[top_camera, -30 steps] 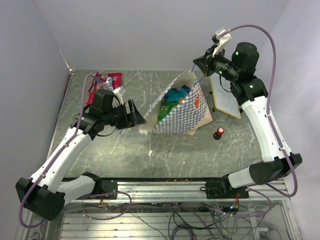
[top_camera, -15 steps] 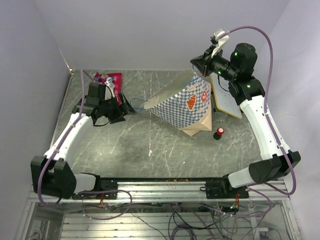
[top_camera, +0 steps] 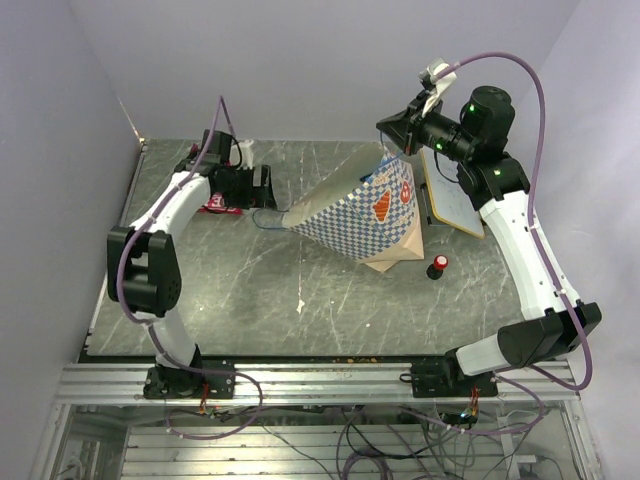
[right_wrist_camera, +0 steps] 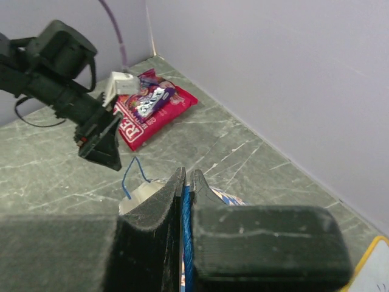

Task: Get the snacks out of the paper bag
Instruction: Adjust the paper bag at the center of the board, then take out the snack from the paper bag.

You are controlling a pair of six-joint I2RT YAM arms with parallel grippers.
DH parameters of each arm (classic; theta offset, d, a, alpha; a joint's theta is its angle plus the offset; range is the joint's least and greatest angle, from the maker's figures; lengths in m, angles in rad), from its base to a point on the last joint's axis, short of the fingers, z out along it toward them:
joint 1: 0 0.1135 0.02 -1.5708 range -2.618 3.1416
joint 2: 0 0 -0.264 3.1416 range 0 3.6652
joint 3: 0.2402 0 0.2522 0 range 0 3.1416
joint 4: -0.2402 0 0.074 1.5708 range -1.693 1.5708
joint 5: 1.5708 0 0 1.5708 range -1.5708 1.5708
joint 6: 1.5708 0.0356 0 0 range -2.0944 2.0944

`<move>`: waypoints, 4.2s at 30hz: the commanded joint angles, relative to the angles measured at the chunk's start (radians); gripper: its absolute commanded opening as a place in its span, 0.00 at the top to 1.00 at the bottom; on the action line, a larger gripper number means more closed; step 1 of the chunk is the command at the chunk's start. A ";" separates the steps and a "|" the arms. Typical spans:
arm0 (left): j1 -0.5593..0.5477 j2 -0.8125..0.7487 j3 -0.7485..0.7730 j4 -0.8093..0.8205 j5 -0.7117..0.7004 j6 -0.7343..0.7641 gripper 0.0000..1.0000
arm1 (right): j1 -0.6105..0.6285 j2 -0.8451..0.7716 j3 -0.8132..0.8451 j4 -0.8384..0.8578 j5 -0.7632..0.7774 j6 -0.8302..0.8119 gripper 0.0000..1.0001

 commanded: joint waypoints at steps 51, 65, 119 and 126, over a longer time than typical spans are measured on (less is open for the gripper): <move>-0.260 -0.396 -0.644 0.296 0.316 -0.230 0.55 | -0.068 0.106 0.212 0.176 0.057 -0.111 1.00; -0.408 -0.342 -0.426 0.542 0.319 -0.526 0.93 | -0.123 0.281 0.493 0.197 -0.154 -0.076 1.00; -0.812 -0.090 -0.306 0.406 -0.605 -0.009 0.45 | 0.191 -0.035 -0.035 0.165 0.103 0.132 1.00; -0.811 -0.077 -0.379 0.504 -0.586 0.020 0.34 | 0.191 -0.024 -0.004 0.133 0.097 0.133 1.00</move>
